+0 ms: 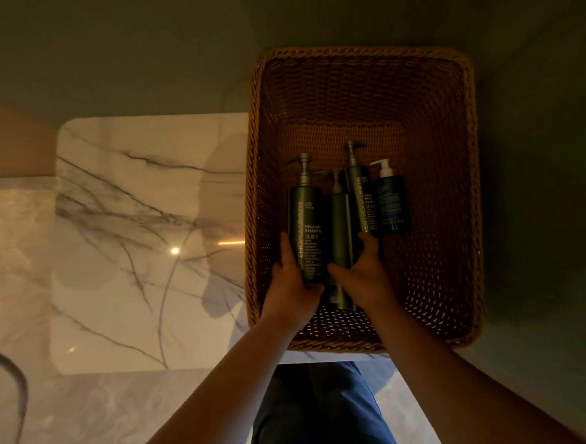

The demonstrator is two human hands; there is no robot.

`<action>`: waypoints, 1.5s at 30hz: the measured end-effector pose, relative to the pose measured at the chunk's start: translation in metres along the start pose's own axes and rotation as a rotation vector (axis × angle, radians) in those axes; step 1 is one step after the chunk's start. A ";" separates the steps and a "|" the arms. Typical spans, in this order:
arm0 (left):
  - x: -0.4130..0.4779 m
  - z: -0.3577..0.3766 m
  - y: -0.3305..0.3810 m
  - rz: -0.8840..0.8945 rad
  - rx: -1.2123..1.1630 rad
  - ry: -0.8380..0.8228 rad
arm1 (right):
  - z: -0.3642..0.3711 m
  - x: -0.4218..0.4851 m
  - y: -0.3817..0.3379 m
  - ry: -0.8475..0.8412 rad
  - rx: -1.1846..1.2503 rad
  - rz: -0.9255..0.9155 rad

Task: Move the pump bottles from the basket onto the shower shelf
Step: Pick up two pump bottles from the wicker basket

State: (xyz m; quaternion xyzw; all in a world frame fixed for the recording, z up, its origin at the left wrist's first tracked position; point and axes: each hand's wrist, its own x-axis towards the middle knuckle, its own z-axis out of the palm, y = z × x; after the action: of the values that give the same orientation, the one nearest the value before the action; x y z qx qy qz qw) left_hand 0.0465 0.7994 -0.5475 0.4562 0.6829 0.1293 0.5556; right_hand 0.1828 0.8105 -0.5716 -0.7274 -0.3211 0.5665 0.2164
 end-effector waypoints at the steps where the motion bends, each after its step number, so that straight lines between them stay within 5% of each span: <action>1: -0.008 -0.006 0.006 0.009 -0.010 0.000 | -0.003 -0.009 -0.007 0.000 0.013 -0.019; 13: -0.126 -0.080 0.093 0.351 -0.274 -0.009 | -0.042 -0.142 -0.105 -0.017 0.155 -0.308; 25: -0.229 -0.170 0.127 0.588 -0.282 -0.223 | -0.028 -0.267 -0.156 0.118 0.339 -0.439; 34: -0.278 -0.217 0.106 0.702 -0.182 -0.437 | 0.022 -0.366 -0.128 0.290 0.490 -0.539; 45: -0.327 -0.161 0.099 0.735 -0.040 -0.767 | 0.026 -0.472 -0.064 0.557 0.519 -0.442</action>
State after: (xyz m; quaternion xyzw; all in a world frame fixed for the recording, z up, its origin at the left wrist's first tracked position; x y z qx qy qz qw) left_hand -0.0583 0.6560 -0.2142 0.6694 0.2231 0.1522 0.6921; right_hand 0.0719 0.5178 -0.2118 -0.6878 -0.2457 0.3507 0.5862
